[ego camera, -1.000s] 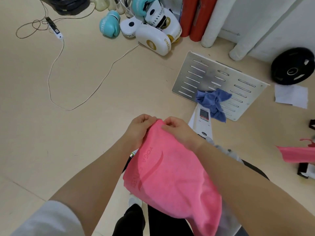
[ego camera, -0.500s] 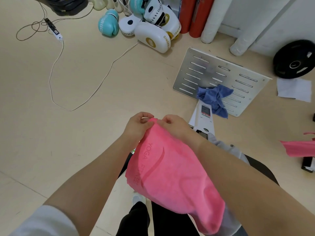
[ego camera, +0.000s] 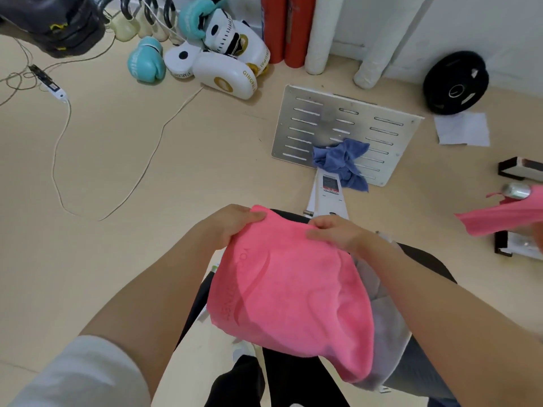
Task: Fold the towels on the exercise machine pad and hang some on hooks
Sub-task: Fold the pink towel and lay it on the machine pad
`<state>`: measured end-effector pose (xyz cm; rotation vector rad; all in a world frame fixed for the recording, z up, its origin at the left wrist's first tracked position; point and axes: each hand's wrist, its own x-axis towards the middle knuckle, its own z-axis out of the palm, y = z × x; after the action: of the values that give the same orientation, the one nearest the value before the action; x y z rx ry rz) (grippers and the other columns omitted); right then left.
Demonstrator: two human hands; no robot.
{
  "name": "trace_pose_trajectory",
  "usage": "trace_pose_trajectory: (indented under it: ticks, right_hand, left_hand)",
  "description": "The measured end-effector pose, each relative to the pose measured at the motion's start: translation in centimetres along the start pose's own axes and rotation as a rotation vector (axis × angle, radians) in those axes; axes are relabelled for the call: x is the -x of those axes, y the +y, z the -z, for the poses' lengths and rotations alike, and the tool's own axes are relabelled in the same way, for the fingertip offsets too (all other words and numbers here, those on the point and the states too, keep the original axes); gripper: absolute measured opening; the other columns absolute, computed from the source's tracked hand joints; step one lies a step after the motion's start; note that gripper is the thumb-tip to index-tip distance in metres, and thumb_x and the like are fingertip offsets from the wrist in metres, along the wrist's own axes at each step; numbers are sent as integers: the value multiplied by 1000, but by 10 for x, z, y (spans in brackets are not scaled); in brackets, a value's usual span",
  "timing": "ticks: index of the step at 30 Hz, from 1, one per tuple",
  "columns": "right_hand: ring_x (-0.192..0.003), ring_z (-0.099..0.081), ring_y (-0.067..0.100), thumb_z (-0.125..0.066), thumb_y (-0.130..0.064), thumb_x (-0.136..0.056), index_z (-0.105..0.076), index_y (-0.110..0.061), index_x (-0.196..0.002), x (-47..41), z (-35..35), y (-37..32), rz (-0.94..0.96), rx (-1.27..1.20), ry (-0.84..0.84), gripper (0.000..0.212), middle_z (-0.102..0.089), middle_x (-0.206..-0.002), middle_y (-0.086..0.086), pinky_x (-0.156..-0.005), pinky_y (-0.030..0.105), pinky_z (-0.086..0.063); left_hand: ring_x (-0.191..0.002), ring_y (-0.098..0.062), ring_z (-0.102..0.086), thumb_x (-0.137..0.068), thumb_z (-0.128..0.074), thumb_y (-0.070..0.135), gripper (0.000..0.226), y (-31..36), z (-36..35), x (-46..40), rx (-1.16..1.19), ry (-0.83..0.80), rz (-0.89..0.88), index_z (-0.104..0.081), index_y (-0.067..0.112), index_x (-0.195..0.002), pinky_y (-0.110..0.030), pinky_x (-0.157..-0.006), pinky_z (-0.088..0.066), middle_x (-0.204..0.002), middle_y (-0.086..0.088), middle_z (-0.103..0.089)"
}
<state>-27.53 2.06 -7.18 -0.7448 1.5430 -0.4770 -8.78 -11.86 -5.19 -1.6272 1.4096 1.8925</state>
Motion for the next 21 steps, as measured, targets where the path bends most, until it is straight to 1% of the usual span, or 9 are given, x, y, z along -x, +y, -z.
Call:
trace_pose_trajectory:
  ticks: [2, 4, 6, 9, 11, 13, 15, 18, 21]
  right_hand:
    - [-67, -49, 13, -59, -25, -89, -59, -11, -75, 8, -1, -5, -22, 5, -18, 20, -53, -72, 3, -72, 32, -40]
    - [-97, -61, 24, -57, -31, -90, -67, 0, -94, 20, 1, -6, -90, 75, -17, 33, -66, -102, 13, -98, 37, -43]
    - [-118, -54, 27, -55, -35, -91, -65, 2, -108, 35, 2, -6, -145, 123, -25, 42, -62, -121, 17, -106, 38, -38]
    - [-91, -62, 22, -57, -30, -89, -66, 5, -93, 57, 1, -4, -171, 129, 37, 36, -66, -101, 15, -87, 32, -46]
    - [-75, -55, 15, -58, -27, -88, -64, 3, -84, 71, -1, -3, -179, 160, 119, 30, -58, -82, 3, -73, 28, -42]
    - [-65, -48, 14, -59, -26, -86, -61, 3, -74, 87, -3, -6, -170, 206, 235, 31, -51, -69, 2, -66, 28, -37]
    - [-58, -41, 14, -59, -25, -85, -51, -9, -61, 103, -8, -11, -151, 201, 329, 30, -44, -59, 0, -59, 28, -31]
    - [-61, -40, 17, -58, -27, -86, -50, -13, -65, 122, -23, -18, -105, 142, 450, 26, -44, -61, 5, -60, 31, -33]
    - [-74, -55, 24, -55, -35, -87, -64, 1, -89, 142, -48, -25, -114, 113, 461, 37, -62, -84, 23, -74, 42, -48]
  left_hand:
    - [-87, -23, -64, -92, -56, 23, 25, 2, -1, 7, 101, -22, -41, -62, 6, -109, -32, -78, -53, -98, -9, -67]
    - [-84, -20, -62, -94, -51, 21, 23, 1, -1, 15, 171, -12, -86, -60, 7, -110, -28, -74, -51, -96, -7, -66]
    - [-83, -19, -60, -95, -49, 19, 22, -1, -1, 24, 244, 27, -125, -58, 8, -111, -29, -75, -51, -95, -7, -63]
    - [-83, -18, -59, -96, -48, 20, 20, -7, 5, 38, 343, 86, -172, -58, 10, -110, -30, -77, -50, -95, -6, -63]
    - [-82, -17, -59, -95, -49, 19, 17, -10, 10, 50, 381, 121, -203, -59, 11, -107, -29, -75, -50, -93, -4, -63]
    - [-76, -15, -57, -94, -51, 17, 9, -13, 16, 63, 379, 143, -248, -59, 14, -96, -27, -68, -49, -89, -2, -62]
    - [-71, -14, -56, -93, -53, 14, 7, -18, 18, 78, 367, 140, -300, -57, 15, -88, -24, -62, -48, -84, -2, -61]
    - [-72, -15, -57, -92, -53, 12, 6, -29, 16, 100, 405, 100, -352, -58, 12, -89, -26, -64, -47, -84, -4, -62]
    - [-76, -17, -58, -90, -53, 10, 13, -42, 4, 125, 432, 23, -369, -61, 7, -99, -27, -67, -47, -89, -7, -62]
